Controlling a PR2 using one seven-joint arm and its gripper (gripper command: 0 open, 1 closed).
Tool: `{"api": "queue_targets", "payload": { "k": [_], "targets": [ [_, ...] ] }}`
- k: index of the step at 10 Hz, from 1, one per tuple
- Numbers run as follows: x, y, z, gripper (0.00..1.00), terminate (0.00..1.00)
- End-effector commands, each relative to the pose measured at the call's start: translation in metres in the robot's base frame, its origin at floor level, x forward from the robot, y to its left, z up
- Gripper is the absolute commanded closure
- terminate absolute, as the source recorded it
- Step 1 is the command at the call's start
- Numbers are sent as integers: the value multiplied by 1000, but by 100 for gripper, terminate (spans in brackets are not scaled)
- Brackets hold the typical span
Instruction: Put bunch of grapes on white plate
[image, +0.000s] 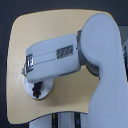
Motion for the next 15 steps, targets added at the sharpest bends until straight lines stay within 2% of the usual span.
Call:
{"api": "queue_targets", "payload": {
  "k": [1, 4, 7, 11, 13, 15],
  "targets": [
    [16, 13, 48, 0, 0],
    [38, 31, 107, 0, 0],
    [72, 18, 155, 0, 0],
    [74, -14, 174, 0, 0],
    [65, -60, 173, 0, 0],
    [65, -112, 176, 0, 0]
  ]
}}
